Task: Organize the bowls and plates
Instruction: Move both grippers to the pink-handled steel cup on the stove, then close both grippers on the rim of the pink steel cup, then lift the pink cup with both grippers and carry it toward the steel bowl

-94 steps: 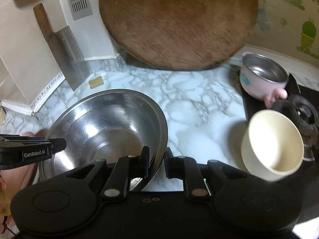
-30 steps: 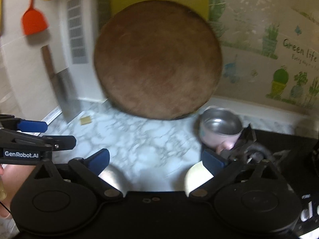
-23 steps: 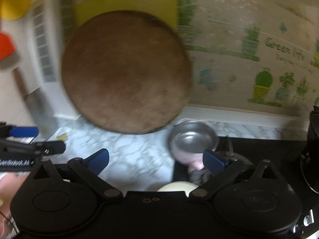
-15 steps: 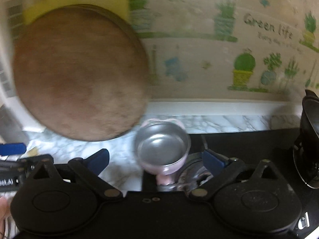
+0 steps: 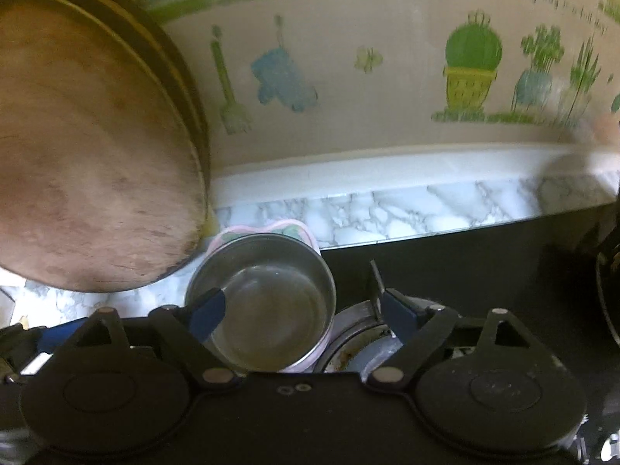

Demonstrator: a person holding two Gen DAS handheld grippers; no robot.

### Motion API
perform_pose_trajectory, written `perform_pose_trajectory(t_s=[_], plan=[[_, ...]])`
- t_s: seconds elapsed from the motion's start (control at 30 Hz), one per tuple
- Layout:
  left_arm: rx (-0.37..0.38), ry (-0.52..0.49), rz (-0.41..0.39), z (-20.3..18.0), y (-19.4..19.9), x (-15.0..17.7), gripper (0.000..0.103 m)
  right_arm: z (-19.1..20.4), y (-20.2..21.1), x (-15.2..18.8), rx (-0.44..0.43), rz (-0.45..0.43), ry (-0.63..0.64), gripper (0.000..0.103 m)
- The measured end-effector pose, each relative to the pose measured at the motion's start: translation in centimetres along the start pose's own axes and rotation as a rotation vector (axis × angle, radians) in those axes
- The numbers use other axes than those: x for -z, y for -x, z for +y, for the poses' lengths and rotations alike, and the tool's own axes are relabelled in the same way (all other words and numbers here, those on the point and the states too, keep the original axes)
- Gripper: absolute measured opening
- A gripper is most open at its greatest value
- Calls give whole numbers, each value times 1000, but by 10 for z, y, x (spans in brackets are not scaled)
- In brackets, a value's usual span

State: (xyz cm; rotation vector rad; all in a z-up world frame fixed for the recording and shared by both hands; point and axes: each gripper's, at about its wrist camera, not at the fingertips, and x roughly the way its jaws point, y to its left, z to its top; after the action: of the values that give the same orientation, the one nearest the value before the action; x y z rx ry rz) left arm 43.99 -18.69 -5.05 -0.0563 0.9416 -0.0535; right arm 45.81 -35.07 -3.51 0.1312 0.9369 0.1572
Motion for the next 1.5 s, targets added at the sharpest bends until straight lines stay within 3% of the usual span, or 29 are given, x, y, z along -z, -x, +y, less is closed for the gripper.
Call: perform_pose_trajectory(t_s=[0.33,0.4,0.47,0.6,0.67,0.73,0.87,1.07,1.5], plan=[[1,11,27,0,-40,-9,76,-11,-34,2,2,50,-56,67],[1,-1,23,-3,-44,-8,76,-13,-37,3,-10,55,-70,57],[13,-2,31,-4,-47,-8,63,-14,-39,3,-15,62,-81,51],[20,9,39,-4,-51,-10,48,-12,-44,3,-23,66,-69,39],[18,4,48,-5,-53,-11,33,-10,-46,4,-16,69,-64,33],[18,3,53,-6,-54,-11,31,-8,-48,4,-3,68,-57,30],[26,-5,58,-8,-55,-12,15,-7,-48,5,13,59,-43,21],[19,-16,59,-12,-55,-12,11,-7,-47,5,35,52,-17,8],[11,-37,22,-7,-29,-8,9,6,-27,8,52,-2,31,7]])
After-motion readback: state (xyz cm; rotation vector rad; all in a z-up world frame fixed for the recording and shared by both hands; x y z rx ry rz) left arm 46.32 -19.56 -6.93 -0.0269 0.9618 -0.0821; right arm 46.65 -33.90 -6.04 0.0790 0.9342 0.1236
